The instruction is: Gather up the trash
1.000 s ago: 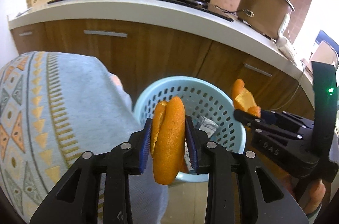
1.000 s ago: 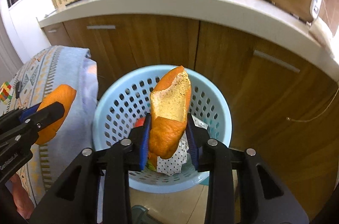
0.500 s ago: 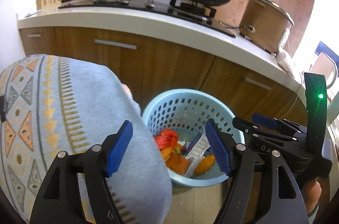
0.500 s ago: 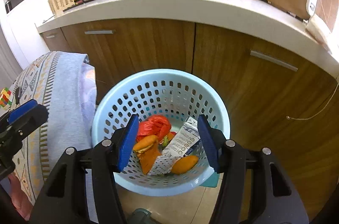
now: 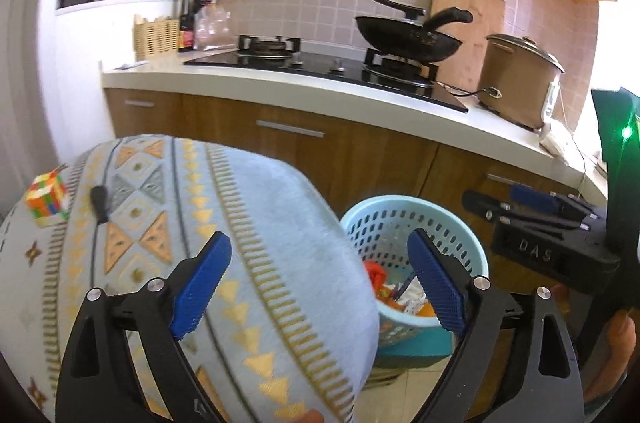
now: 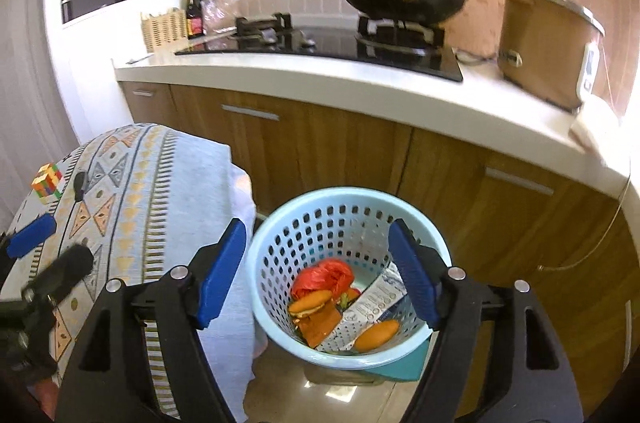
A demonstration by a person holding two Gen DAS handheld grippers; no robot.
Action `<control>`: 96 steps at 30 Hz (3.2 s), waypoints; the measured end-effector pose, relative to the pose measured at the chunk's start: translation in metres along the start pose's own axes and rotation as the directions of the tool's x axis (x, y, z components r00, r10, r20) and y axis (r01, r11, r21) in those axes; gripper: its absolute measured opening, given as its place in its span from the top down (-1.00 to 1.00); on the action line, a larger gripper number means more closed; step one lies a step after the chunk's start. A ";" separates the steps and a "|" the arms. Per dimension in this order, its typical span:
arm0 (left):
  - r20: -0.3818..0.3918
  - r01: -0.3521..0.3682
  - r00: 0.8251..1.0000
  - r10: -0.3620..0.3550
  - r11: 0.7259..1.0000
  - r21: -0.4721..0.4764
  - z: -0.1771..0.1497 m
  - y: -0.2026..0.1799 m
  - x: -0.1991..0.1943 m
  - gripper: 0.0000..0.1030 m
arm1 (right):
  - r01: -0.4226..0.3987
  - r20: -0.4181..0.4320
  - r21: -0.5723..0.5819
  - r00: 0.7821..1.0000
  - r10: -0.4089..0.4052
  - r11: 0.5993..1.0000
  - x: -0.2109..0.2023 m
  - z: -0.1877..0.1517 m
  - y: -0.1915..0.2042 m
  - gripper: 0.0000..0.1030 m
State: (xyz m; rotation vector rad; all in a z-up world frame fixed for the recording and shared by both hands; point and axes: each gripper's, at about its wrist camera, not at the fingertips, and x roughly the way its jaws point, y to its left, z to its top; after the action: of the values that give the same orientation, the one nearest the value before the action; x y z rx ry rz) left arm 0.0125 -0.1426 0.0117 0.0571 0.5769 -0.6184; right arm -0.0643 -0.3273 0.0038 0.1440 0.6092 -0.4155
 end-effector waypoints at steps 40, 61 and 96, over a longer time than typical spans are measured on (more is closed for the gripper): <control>0.083 -0.186 0.979 0.188 0.982 -0.037 -0.007 0.034 -0.063 -0.78 | 0.051 0.156 -0.088 0.987 -0.037 0.995 -0.045 -0.008 0.067 -0.42; 0.085 -0.179 0.980 0.180 0.984 -0.020 -0.007 0.029 -0.062 -0.78 | 0.030 0.157 -0.061 0.987 -0.020 0.998 -0.049 -0.001 0.062 -0.42; 0.073 -0.164 0.984 0.165 0.986 -0.012 -0.012 0.026 -0.059 -0.78 | 0.009 0.147 -0.039 0.989 -0.003 0.999 -0.049 -0.004 0.053 -0.42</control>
State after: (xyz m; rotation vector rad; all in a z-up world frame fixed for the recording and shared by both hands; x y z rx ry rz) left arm -0.0183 -0.0875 0.0295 0.0750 0.4974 -0.4561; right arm -0.0802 -0.2615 0.0296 0.0730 0.4722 -0.4162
